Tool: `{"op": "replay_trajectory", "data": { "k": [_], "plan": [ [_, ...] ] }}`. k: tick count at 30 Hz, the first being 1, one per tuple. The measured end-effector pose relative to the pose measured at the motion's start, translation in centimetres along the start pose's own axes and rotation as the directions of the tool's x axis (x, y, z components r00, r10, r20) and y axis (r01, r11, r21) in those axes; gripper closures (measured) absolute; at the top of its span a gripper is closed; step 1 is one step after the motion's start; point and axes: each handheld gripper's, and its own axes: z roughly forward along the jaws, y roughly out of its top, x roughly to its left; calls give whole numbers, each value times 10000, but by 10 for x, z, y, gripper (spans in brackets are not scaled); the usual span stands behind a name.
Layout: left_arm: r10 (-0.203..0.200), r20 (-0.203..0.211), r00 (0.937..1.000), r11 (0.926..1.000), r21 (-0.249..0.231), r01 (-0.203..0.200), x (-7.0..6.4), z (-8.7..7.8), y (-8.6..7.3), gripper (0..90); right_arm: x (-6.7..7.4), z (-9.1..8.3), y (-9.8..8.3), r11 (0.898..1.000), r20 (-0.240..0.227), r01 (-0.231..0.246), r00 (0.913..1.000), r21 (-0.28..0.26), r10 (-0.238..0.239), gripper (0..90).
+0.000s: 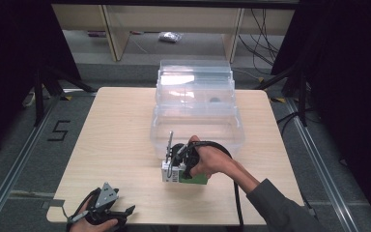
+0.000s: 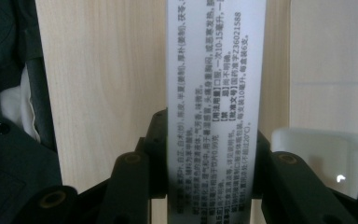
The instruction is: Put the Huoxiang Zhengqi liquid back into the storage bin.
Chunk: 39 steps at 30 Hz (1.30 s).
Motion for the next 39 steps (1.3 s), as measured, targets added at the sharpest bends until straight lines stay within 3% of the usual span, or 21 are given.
{"op": "replay_trajectory", "data": {
  "k": [7, 12, 13, 16, 17, 18, 21, 22, 27, 31, 34, 35, 39],
  "plan": [
    [69, -86, 9999, 9999, 96, -68, 1, 0, 0, 181, 1, -5, -9, 9996, 18, -272, 9996, 118, 271, 646],
    [44, -84, 10000, 10000, 79, -43, 1, 0, 0, 181, -1, -8, -16, 9999, 91, -89, 9999, -106, 90, 646],
    [-38, -51, 10000, 10000, 5, 38, 0, 0, 0, 182, 0, -11, -19, 9996, 34, -292, 9996, -21, 292, 646],
    [-6, -88, 10000, 10000, 73, 6, 0, 0, 0, 181, 0, -13, -23, 9996, 30, -285, 9996, -39, 285, 646],
    [30, -93, 10000, 10000, 77, -29, 1, 0, 0, 181, -2, -13, -26, 9997, 41, -9, 10000, -261, 10, 646],
    [1, -92, 10000, 10000, 65, -1, 1, 1, 0, 182, 0, -18, -29, 9992, 97, -381, 9992, -104, 382, 646],
    [-28, -97, 9999, 10000, 39, 29, 0, 2, 0, 181, -4, -21, -33, 9994, 103, 140, 9999, -308, -137, 646],
    [-42, -72, 10000, 10000, 77, 43, 0, 1, 0, 181, -2, -27, -38, 9992, 77, -345, 9994, -208, 347, 646],
    [-95, -14, 10000, 9999, 75, 95, 0, 1, 0, 181, -4, -35, -46, 9994, 153, -249, 9996, -252, 253, 646],
    [-63, -68, 10000, 10000, 72, 64, 0, 2, 0, 181, -4, -43, -54, 9987, 197, -448, 9988, -263, 453, 646],
    [-162, -6, 9999, 9999, -49, 162, -1, 1, 0, 181, -8, -46, -60, 9992, 328, -19, 9995, -398, 32, 646],
    [-72, -1, 10000, 10000, 48, 72, 0, 1, 0, 181, -7, -48, -62, 9987, 280, -324, 9990, -395, 335, 646],
    [-107, -45, 9999, 9999, 49, 107, 2, 2, 0, 181, -13, -57, -70, 9983, 374, -189, 9991, -556, 210, 646]
  ]
}}
